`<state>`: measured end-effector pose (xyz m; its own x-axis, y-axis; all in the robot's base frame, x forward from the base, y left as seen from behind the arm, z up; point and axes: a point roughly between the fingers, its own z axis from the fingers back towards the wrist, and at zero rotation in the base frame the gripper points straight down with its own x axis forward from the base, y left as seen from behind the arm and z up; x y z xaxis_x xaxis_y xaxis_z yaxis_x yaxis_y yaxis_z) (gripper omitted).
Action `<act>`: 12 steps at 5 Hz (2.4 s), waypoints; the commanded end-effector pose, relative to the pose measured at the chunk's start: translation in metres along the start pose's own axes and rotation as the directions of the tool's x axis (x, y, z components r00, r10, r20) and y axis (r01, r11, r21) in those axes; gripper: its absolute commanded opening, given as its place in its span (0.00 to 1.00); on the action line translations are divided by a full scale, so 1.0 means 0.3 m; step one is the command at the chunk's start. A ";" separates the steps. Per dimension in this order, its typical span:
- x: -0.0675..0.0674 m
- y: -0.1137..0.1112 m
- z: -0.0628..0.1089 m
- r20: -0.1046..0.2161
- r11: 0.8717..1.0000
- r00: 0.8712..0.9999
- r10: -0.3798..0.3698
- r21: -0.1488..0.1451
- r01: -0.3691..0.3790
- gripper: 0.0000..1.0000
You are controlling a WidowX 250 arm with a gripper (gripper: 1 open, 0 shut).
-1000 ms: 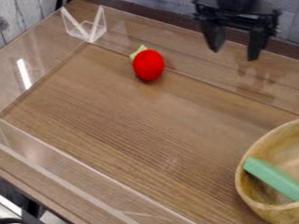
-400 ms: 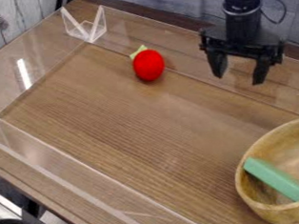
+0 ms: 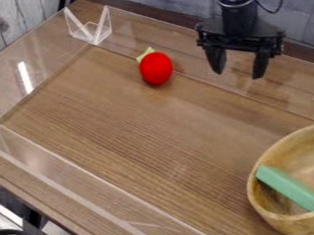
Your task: Put the green stick in the brown bowl
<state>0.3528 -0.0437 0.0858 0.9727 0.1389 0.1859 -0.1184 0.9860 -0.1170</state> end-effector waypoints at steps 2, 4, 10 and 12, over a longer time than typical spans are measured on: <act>-0.034 -0.078 0.144 0.080 0.994 0.992 -0.098 -0.044 0.102 1.00; -0.014 -0.111 0.158 0.084 0.999 0.995 -0.050 -0.010 0.051 1.00; -0.017 -0.006 0.115 0.036 0.999 0.999 -0.030 0.040 0.029 1.00; -0.004 0.030 0.149 0.048 0.998 0.998 -0.042 0.046 0.040 1.00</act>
<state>0.3335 -0.0300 0.0990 0.9833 0.1056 0.1480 -0.0994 0.9939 -0.0486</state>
